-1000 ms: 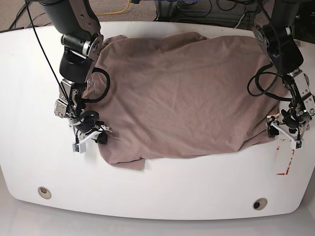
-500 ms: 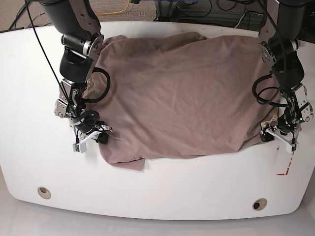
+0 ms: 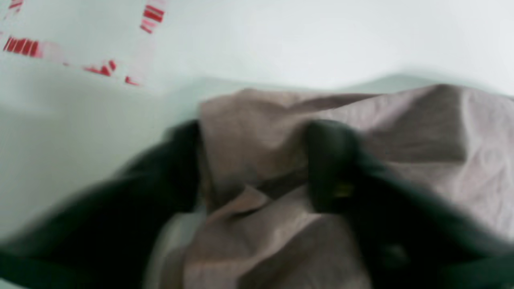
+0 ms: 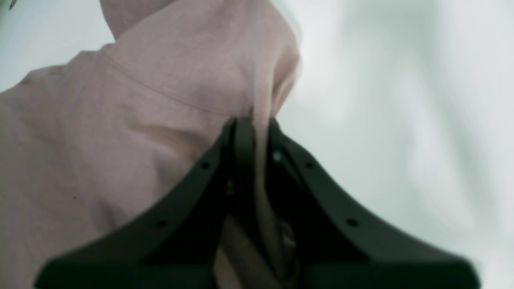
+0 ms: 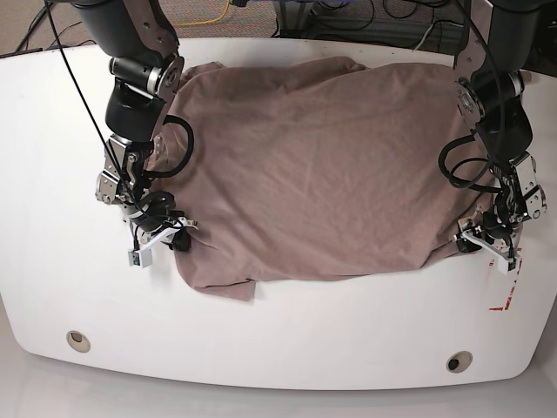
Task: Layout the t-shirt on the table in an organized manner, then fold the t-shirt properly
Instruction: 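Lift the hem with both grippers and fold it toward the collar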
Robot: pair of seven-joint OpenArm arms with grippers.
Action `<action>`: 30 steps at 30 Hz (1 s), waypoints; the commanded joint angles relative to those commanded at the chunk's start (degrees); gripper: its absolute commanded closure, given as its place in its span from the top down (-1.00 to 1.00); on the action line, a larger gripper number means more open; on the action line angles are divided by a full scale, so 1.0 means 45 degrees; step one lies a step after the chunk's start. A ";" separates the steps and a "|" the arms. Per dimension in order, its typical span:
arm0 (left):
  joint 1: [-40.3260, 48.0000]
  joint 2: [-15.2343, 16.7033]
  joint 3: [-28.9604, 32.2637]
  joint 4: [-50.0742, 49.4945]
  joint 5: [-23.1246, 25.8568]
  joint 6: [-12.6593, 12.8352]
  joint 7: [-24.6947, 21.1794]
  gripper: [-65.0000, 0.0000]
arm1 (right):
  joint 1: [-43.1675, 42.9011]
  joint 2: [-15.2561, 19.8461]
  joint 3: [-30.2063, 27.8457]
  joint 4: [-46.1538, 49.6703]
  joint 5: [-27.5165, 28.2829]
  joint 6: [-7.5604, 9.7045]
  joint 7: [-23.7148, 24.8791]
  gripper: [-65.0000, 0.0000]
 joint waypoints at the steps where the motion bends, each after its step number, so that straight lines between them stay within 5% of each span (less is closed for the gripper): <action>1: 0.0000 0.0020 0.0020 0.0000 0.0000 0.0020 0.0000 -0.61 | -0.0020 -0.0117 0.0000 0.0078 0.0000 0.0000 0.0000 -0.93; 4: 0.0000 0.0078 0.0020 0.0000 0.0020 0.0020 -0.0020 -0.92 | -0.0176 -0.0313 0.0000 0.0527 -0.0098 0.0000 -0.0020 -0.93; 6: 0.0000 0.0078 0.0020 0.0020 0.0020 0.0020 -0.0020 -0.96 | -0.0234 -0.0371 0.0000 0.0762 -0.0098 0.0000 -0.0039 -0.93; 12: 0.0000 0.0098 0.0020 0.0117 0.0020 0.0020 -0.0020 -1.00 | -0.0332 -0.0391 -0.0020 0.1543 0.0000 0.0059 -0.0996 -1.00; 17: -0.0020 0.0078 0.0000 0.0137 0.0000 0.0020 0.0020 -1.00 | -0.0371 -0.0508 0.0000 0.2676 -0.0098 0.0801 -0.1954 -1.00; 21: 0.0039 0.0059 -0.0020 0.0547 0.0000 0.0020 0.0059 -1.00 | -0.0684 -0.0645 0.0000 0.3751 -0.0098 0.0899 -0.2637 -1.00; 30: 0.1172 0.0195 -0.0039 0.5079 -0.0039 -0.0020 0.2032 -1.00 | -0.1836 -0.0703 -0.0020 0.7131 0.0020 0.0899 -0.4532 -1.00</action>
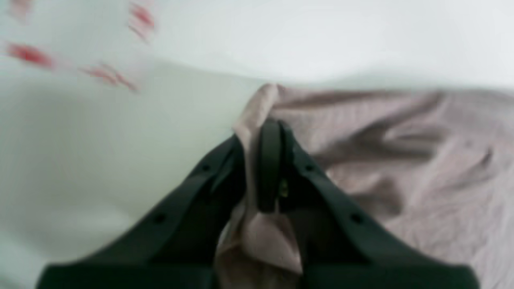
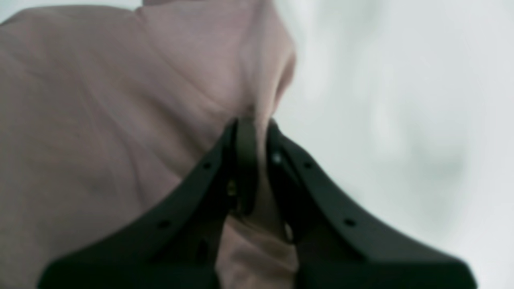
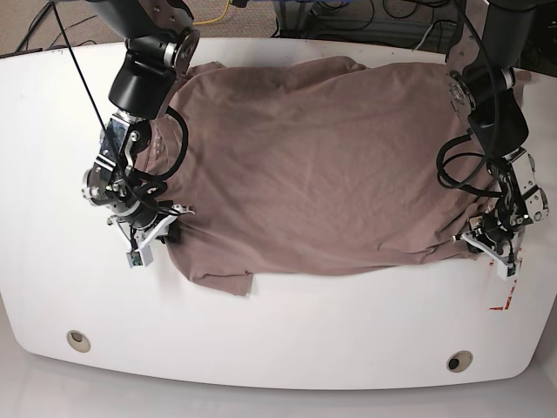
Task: Layout the t-shirt on the table in an organized manner, then fold the t-shirt properly
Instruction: 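Lift the hem with both grippers and fold it toward the collar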
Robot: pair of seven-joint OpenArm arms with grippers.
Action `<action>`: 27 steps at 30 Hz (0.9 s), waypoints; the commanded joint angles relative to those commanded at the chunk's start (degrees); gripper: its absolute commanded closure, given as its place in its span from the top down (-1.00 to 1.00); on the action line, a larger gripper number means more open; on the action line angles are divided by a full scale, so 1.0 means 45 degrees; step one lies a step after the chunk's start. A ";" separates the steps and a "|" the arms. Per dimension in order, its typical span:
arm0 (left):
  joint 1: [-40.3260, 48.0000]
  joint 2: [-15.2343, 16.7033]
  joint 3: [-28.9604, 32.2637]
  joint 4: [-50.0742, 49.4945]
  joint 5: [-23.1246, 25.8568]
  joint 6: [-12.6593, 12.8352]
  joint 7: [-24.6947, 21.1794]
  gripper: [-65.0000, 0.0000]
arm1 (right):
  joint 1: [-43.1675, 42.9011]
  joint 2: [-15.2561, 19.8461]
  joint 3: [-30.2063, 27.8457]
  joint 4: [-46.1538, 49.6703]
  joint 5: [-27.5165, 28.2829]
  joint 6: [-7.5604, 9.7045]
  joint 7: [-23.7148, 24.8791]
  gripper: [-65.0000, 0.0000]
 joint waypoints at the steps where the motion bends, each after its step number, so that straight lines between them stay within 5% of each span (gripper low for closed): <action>1: 0.0098 0.0078 0.0000 0.0371 0.0000 -0.0020 0.0117 -1.00 | -0.0098 -0.0039 0.0000 0.0293 0.0000 0.0000 -0.0156 -1.00; 15: 0.3048 0.0449 0.0000 0.8694 0.0039 -0.1895 0.3223 -1.00 | -0.3360 -0.0254 0.0020 0.6916 0.0020 0.0000 -0.2227 -1.00; 27: 0.5118 0.0410 -0.1153 1.1995 0.0020 -0.3321 0.4650 -1.00 | -0.5665 -0.0234 0.0762 0.8225 0.0117 0.0020 -0.2286 -1.00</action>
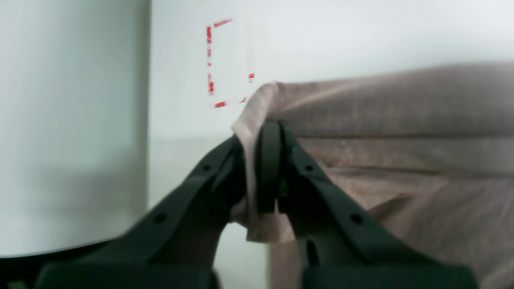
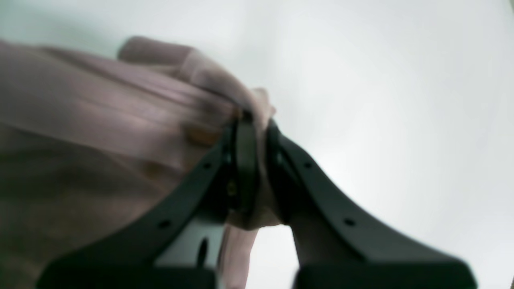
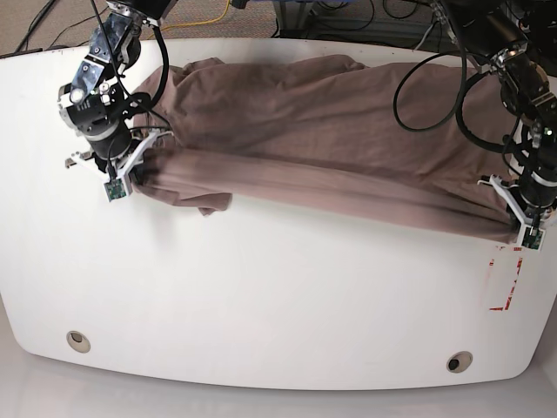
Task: Layout the t-shirt on the table in an organized manner, then fold the t-shirt properly
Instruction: 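Lift the hem with both grippers and fold it toward the collar, then pull the held hem back out with both grippers, re-spreading the shirt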
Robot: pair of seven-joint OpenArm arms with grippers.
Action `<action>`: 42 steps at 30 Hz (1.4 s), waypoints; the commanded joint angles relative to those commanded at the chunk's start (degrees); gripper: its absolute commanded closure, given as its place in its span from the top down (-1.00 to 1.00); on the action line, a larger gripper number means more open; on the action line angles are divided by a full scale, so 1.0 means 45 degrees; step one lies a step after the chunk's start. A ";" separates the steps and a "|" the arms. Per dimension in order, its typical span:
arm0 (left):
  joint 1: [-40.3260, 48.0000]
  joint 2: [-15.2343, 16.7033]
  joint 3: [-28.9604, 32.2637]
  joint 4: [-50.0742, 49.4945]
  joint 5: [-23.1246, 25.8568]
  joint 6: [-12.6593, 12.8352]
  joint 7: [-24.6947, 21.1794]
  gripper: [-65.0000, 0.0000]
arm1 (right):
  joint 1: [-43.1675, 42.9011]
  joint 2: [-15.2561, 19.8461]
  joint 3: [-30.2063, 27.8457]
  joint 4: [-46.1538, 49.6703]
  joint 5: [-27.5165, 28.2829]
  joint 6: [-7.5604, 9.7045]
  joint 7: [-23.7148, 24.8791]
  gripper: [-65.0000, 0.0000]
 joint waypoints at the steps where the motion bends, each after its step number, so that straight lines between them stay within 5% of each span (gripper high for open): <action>1: 0.0000 -0.0020 -0.0117 0.0000 0.0000 -0.0010 0.0000 -1.00 | -0.0039 0.0000 0.0137 -0.0020 0.0137 0.0020 0.0000 -1.00; 11: -0.1582 0.0020 0.0762 -0.0039 0.0078 -0.0010 0.0000 -1.00 | 0.1778 0.0469 0.0332 -0.0469 0.0703 0.0254 0.0000 -1.00; 19: -0.4396 0.0840 0.1836 -0.0059 0.0059 0.1192 0.0098 -1.00 | 0.4552 0.1192 -0.0821 -0.1621 0.0684 0.0215 -0.0020 -1.00; 29: -0.9983 0.1133 0.1836 -0.0078 0.0078 0.1270 0.3204 -1.00 | 0.9748 0.2403 -0.1719 -0.3516 0.0684 0.0195 -0.0645 -1.00; 34: -1.2855 0.1094 0.2168 -0.0469 0.0098 0.1289 0.3810 -1.00 | 1.2796 0.3223 -0.2696 -0.4689 0.0684 0.0195 -0.0879 -1.00; 38: -1.4672 0.1035 0.2833 -0.0469 0.0098 0.1856 0.4103 -1.00 | 1.5004 0.3927 -0.3595 -0.5353 0.0703 0.0215 -0.0996 -1.00; 42: -1.5258 0.1016 0.2930 -0.0469 0.0059 0.1915 0.4464 -1.00 | 1.5922 0.4044 -0.4005 -0.5411 0.0703 0.0293 -0.1504 -1.00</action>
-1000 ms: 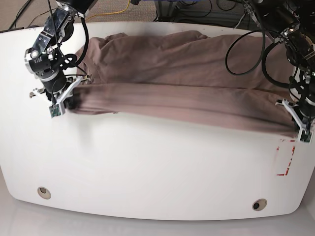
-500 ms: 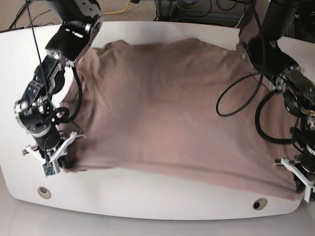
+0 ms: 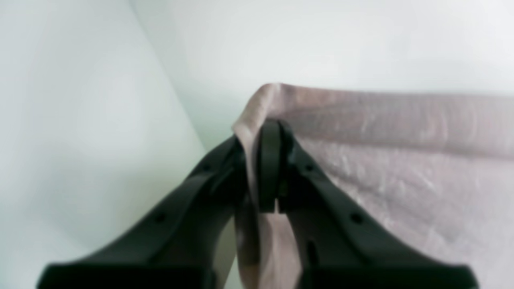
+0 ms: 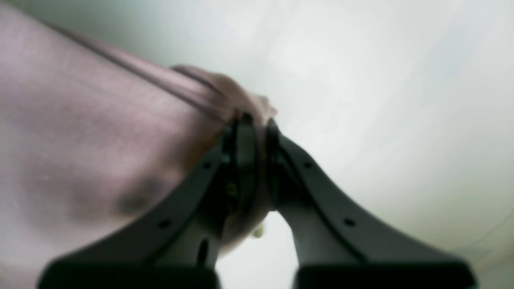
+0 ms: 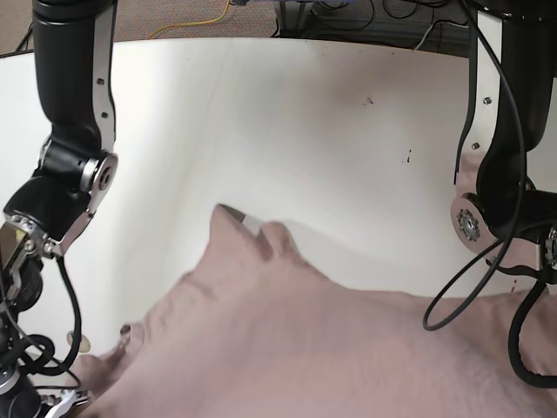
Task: Layout the t-shirt on the table in an organized manner, then fold the t-shirt properly
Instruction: 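Pull the held hem back out with both grippers, re-spreading the shirt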
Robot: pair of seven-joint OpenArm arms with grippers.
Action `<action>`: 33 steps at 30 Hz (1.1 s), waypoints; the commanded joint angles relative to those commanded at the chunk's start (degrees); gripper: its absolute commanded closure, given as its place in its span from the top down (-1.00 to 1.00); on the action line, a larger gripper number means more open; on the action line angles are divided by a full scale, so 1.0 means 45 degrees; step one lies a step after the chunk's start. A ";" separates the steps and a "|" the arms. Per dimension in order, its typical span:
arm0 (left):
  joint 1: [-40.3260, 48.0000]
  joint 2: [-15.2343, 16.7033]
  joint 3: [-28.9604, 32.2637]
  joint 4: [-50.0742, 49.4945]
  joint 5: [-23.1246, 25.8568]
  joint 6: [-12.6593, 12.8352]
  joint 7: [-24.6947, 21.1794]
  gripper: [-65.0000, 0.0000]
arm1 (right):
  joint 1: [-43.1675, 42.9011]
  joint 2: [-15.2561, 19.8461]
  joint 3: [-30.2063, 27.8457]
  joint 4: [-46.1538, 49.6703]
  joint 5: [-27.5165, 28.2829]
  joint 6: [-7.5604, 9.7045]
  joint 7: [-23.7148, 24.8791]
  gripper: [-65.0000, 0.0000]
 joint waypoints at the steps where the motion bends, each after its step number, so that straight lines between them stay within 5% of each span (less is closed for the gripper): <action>1: -0.0078 0.0000 0.0020 0.0020 -0.0020 0.0000 0.0000 -1.00 | 0.0137 0.0000 -0.0020 0.0000 0.0000 0.0000 -0.0117 -1.00; 6: 0.0430 -0.0059 -0.0059 0.0078 -0.0020 0.0000 0.0000 -1.00 | -0.0195 0.0156 -0.0020 0.0508 0.0020 0.0039 -0.0313 -1.00; 12: 0.2422 -0.0449 -0.0098 0.0313 -0.0059 -0.0059 0.0000 -1.00 | -0.3399 0.0371 0.0156 0.2716 0.0039 0.0039 -0.0313 -1.00; 16: 0.4571 -0.0449 -0.0449 0.0391 -0.0059 -0.0899 0.0000 -1.00 | -0.6584 0.0234 0.1114 0.4396 0.0059 0.0039 -0.0313 -1.00; 21: 0.7385 -0.0449 -0.1289 0.0371 -0.0059 -0.1875 0.0000 -1.00 | -1.0198 -0.0821 0.2051 0.5001 0.0059 0.0049 -0.0156 -1.00; 27: 1.1937 -0.0391 -0.1582 0.0371 -0.0059 -0.1924 0.0000 -1.00 | -1.4281 -0.2657 0.3419 0.4884 -0.0020 0.0049 0.1875 -1.00; 33: 1.5551 -0.0371 -0.1621 0.0332 -0.0059 -0.1924 -0.1084 -1.00 | -1.6508 -0.3438 0.3497 0.4493 -0.0020 0.0049 0.2813 -1.00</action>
